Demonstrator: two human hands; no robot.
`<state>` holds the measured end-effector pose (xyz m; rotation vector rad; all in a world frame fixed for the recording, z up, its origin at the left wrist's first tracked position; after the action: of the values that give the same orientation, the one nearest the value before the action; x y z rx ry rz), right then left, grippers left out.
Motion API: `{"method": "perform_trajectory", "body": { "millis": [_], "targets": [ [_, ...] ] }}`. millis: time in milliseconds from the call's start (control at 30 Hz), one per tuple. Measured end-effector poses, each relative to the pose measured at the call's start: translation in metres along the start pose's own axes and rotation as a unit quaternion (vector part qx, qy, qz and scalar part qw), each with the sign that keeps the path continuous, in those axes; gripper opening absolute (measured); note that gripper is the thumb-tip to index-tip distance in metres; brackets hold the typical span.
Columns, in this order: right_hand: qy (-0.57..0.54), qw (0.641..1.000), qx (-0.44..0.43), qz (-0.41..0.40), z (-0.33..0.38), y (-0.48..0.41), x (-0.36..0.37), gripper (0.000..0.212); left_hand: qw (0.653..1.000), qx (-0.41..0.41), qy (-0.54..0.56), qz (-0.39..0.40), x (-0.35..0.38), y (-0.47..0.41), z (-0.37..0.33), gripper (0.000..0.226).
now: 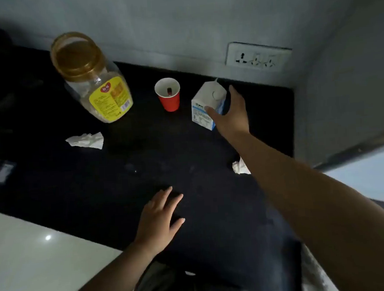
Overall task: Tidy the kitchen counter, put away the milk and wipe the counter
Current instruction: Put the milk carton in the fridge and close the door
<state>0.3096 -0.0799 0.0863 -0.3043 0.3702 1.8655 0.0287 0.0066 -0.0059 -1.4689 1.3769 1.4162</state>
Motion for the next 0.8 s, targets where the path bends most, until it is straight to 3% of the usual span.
{"method": "perform_trajectory", "body": {
  "millis": [167, 367, 567, 800],
  "targets": [
    [-0.023, 1.0, -0.005, 0.015, -0.007, -0.027, 0.015, 0.096, 0.997, -0.077, 0.028, -0.014, 0.011, 0.006, -0.014, 0.057],
    [-0.009, 0.998, -0.06, -0.007, -0.013, -0.03, 0.017, 0.073, 0.996, -0.082, 0.017, -0.017, 0.01, 0.007, -0.014, 0.056],
    [-0.047, 0.998, -0.04, 0.007, -0.021, 0.008, 0.006, 0.064, 0.996, -0.079, 0.027, -0.011, 0.011, 0.008, -0.013, 0.057],
    [0.007, 0.995, -0.085, 0.042, -0.031, 0.06, 0.005, 0.086, 0.997, -0.066, 0.028, -0.004, 0.008, 0.008, -0.012, 0.056]
  ]
}}
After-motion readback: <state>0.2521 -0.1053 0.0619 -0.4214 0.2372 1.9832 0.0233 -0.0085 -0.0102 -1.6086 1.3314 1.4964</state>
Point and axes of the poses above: each hand's wrist, its own y-axis away from the middle knuckle, its own x-axis out of the palm, z = x × y, the point moved 3 cm from there along -y, towards the middle knuckle, and after that the axes turned 7 degrees about -y, right-handed, at the moved point
